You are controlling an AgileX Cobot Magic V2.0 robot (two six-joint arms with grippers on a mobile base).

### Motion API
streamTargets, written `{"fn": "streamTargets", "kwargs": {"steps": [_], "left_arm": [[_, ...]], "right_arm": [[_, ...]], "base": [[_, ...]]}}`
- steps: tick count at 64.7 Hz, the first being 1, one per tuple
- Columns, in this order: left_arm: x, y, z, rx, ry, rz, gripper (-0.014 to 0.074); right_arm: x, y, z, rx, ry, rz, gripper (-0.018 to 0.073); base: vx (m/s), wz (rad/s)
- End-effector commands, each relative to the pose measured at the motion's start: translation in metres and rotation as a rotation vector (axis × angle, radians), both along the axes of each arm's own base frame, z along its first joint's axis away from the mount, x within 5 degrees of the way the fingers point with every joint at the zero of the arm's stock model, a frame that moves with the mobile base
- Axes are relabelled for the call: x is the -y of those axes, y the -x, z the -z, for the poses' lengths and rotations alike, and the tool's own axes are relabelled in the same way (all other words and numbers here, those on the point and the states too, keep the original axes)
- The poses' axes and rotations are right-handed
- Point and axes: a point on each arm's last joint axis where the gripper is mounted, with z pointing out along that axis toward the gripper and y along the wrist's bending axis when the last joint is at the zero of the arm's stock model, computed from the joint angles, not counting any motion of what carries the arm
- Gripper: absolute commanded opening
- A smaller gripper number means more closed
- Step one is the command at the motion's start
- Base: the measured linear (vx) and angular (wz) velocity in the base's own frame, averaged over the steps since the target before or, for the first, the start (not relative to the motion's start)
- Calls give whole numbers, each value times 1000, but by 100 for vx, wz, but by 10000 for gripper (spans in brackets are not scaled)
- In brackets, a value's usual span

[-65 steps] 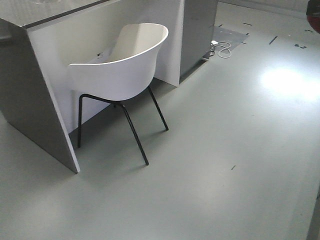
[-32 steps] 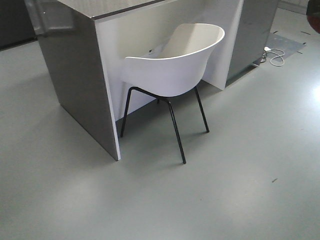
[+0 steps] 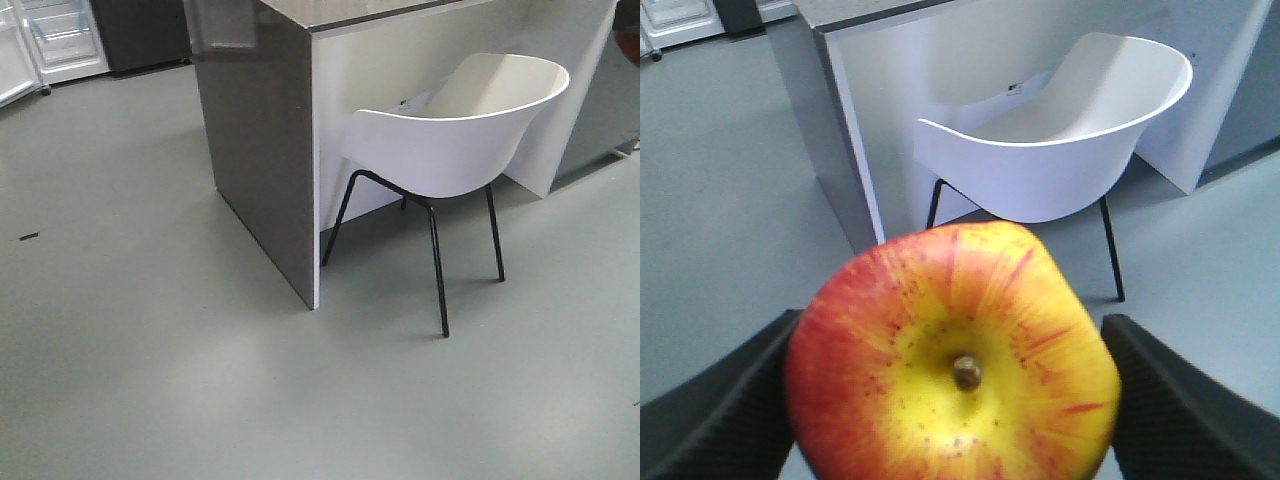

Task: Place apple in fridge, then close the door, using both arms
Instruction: 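Hold the apple in the right gripper while the base turns away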

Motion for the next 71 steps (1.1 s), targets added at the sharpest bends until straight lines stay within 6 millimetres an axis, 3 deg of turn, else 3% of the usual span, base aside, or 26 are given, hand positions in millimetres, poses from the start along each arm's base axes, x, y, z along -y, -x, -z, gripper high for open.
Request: {"fn": "streamTargets", "kwargs": {"steps": [1,71], "left_arm": [[1,1,-13,107,7,9,-6],[1,1,-13,107,7,9,-6]], "right_arm": [[1,8,-22,137,-1,5,185],[1,8,-23,137,-1,5,185]], "base": [[-4,35],[-1,27]]}}
